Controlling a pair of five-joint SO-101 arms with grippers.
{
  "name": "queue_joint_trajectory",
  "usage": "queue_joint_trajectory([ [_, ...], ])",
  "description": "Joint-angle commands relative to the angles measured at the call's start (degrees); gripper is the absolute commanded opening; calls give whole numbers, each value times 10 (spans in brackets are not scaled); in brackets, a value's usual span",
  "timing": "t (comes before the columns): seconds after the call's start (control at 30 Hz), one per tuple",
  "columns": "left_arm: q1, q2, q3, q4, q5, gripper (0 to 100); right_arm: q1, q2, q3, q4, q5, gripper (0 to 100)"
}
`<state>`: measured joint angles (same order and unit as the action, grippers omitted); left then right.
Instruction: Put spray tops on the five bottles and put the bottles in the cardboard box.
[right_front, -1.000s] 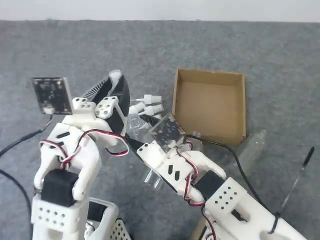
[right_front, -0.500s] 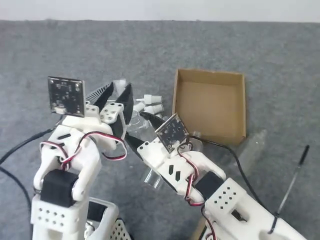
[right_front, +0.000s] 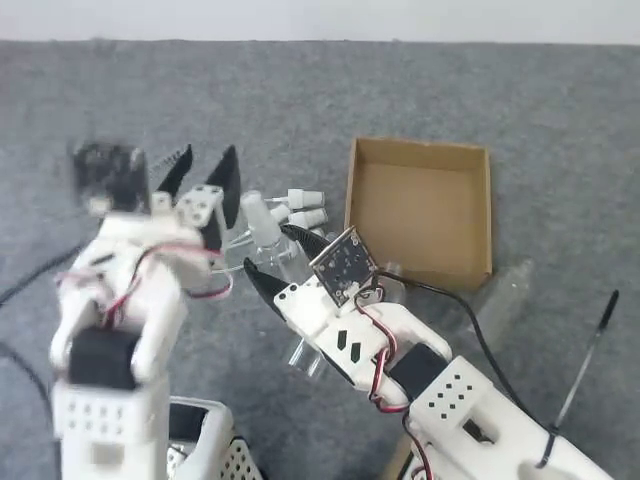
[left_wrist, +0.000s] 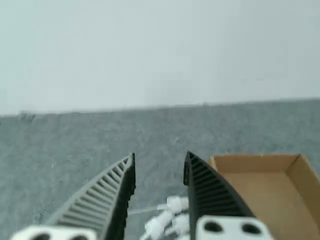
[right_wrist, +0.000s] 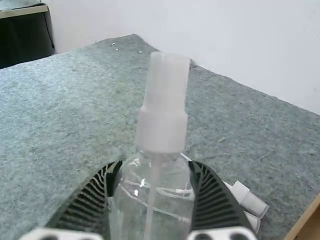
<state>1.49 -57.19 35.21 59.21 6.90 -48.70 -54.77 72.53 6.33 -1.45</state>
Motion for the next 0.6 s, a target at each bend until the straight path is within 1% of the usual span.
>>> queue_joint_trajectory([
  [0.0,16,46,-15,11,-7,148,6,-27,-4,-13,-6,6],
  [0.07,40,43,-8,30,-24,148,6,-27,-4,-12,-6,6],
  [0.17,68,28,23,34,-42,148,6,-27,-4,-12,-6,6],
  [0.37,69,18,78,10,-48,148,6,-22,-4,-12,-6,6],
  [0.47,68,18,45,15,-73,148,6,-22,-4,-12,-6,6],
  [0.57,47,3,-17,39,-75,149,6,-23,-4,2,-6,6],
])
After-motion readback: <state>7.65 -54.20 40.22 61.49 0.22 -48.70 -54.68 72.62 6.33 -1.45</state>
